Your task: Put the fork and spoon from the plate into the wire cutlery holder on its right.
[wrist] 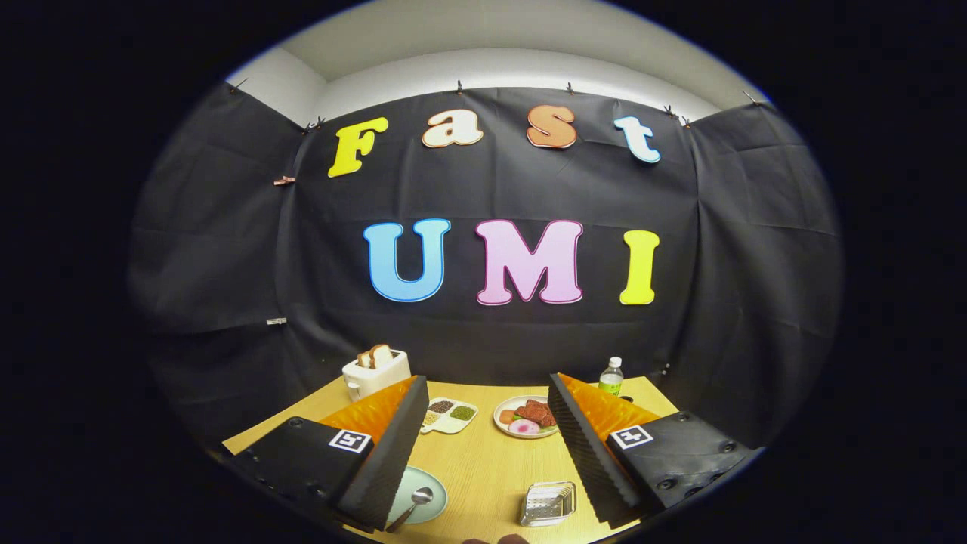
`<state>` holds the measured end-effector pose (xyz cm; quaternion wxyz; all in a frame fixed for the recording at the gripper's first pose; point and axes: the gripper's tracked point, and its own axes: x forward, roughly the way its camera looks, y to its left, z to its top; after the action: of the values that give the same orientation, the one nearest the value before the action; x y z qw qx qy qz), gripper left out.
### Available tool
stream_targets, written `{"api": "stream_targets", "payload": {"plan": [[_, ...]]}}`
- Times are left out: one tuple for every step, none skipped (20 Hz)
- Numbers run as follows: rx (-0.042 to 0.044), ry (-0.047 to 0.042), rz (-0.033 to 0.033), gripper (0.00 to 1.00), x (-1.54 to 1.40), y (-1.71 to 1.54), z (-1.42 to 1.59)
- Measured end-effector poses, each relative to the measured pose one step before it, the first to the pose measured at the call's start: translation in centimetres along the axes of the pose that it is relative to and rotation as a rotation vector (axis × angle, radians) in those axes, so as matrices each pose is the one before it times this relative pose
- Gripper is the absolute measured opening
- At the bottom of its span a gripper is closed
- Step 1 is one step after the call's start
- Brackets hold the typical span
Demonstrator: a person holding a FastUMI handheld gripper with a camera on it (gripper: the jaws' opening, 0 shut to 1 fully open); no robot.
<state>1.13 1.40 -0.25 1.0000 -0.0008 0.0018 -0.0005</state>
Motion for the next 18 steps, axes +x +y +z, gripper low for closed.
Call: {"api": "stream_targets", "payload": {"plan": [[-0.00202, 0.00284, -0.00073, 0.99, 0.027, 0.221, -0.068], [-0.00307, 0.00487, -0.00148, 0.99, 0.029, 0.076, -0.229], [-0.00380, 0.00389, 0.00029, 0.99, -0.001, 0.170, -0.170], [-0.00381, 0.00754, 0.00022, 0.99, 0.090, 0.096, -0.168], [-0.00242, 0.00721, -0.00052, 0.99, 0.019, 0.080, -0.223], [-0.00017, 0.00572, -0.00210, 0.99, 0.091, 0.082, -0.175], [0.00069, 0.00558, -0.00425, 0.99, 0.072, 0.077, -0.145], [-0.00006, 0.00736, -0.00392, 0.99, 0.087, 0.027, -0.175], [-0.00066, 0.00764, -0.00308, 0.99, 0.207, 0.039, -0.184], [-0.00280, 0.00743, -0.00130, 0.99, 0.228, 0.134, -0.244], [-0.00449, 0.00556, -0.00083, 0.99, 0.266, 0.125, -0.197], [-0.00370, 0.00559, -0.00485, 0.99, 0.281, -0.021, -0.141], [-0.00147, 0.00485, -0.00332, 0.99, 0.291, 0.059, -0.098], [-0.00140, 0.00316, -0.00039, 0.99, 0.153, 0.261, -0.166], [-0.00307, 0.00256, 0.00293, 0.99, 0.161, 0.366, -0.142], [-0.00487, 0.00471, 0.00573, 0.99, 0.250, 0.430, -0.191], [-0.00465, 0.00789, 0.00976, 0.99, 0.161, 0.487, -0.288], [-0.00197, 0.01020, 0.01233, 0.99, 0.210, 0.595, -0.446]]}}
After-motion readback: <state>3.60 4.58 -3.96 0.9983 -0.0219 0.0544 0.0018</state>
